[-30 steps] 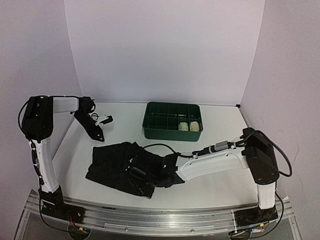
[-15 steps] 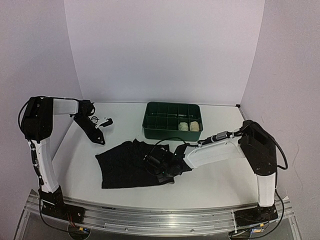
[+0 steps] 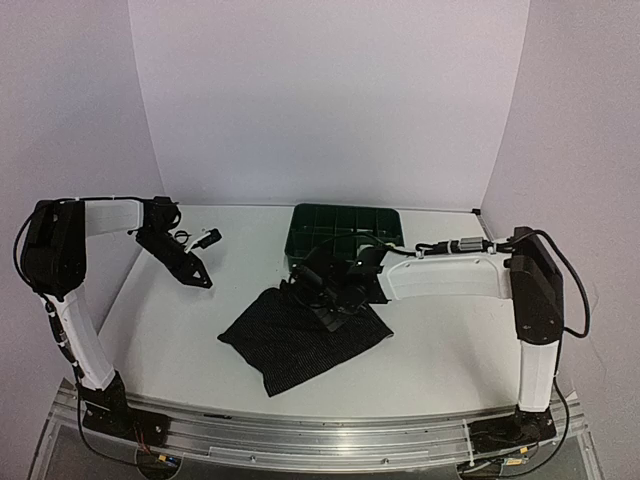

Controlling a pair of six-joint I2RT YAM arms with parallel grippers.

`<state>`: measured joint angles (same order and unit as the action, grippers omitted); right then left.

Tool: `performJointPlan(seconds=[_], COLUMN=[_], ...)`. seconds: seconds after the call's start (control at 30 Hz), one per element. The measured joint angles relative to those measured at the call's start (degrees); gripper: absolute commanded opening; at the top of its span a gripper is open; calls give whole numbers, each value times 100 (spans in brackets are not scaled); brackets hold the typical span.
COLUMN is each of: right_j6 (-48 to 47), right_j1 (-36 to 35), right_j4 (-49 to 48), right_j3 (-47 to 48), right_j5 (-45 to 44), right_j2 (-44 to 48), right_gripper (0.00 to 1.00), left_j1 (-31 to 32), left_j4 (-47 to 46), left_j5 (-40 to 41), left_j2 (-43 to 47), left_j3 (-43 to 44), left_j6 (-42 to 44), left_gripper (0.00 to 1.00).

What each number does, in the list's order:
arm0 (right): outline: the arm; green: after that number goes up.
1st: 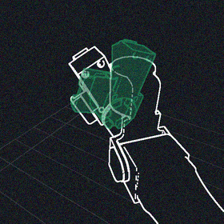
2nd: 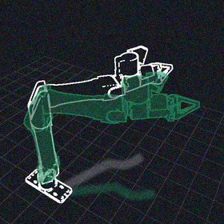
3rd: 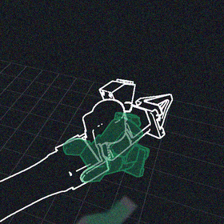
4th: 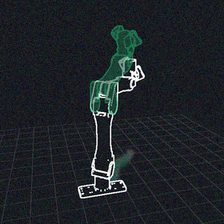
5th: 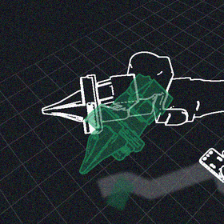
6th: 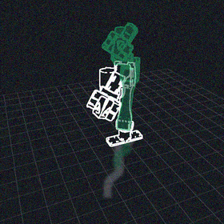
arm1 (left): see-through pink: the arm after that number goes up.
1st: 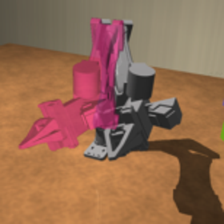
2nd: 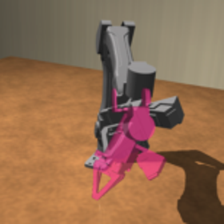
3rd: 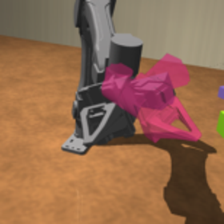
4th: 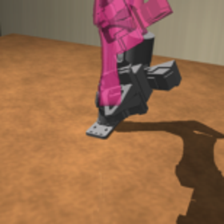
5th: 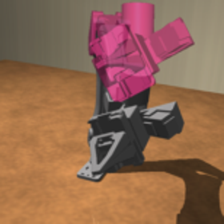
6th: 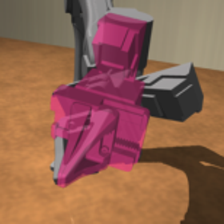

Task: Roll the underwear
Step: Flatten out the underwear at the center of the board, then fold the underwear at the center of the board.

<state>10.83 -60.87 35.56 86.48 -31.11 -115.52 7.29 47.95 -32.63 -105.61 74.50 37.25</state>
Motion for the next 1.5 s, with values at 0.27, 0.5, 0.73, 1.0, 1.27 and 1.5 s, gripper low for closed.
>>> performJointPlan(seconds=[0.27, 0.5, 0.73, 1.0, 1.27, 1.5], right_j6=[43, 173, 252, 166, 384, 787], right_j1=[-1647, -1723, -1595, -1599, -1603, -1867], right_j4=[-391, -374, -784, -395, -867, -1151], right_j3=[1578, 1506, 195, -1310, -1968, -2290], right_j5=[555, 1009, 1417, 1545, 1578, 1433], right_j2=[-784, -1650, -948, 338, 1710, 1597], right_gripper=[0, 0, 0, 8, 34, 40], left_j1=[0, 80, 1000, 2252, 3783, 4319], left_j4=[-58, -151, -388, -494, -770, -1173], left_j5=[-216, -322, -339, -227, 228, 580], left_j2=[26, 204, 969, 1559, 1384, 1301], left_j3=[-297, -368, -1272, -2161, -2182, -2727], left_j6=[-224, -246, 458, 2080, 2426, 2289], left_gripper=[40, 45, 61, 61, 51, 43])
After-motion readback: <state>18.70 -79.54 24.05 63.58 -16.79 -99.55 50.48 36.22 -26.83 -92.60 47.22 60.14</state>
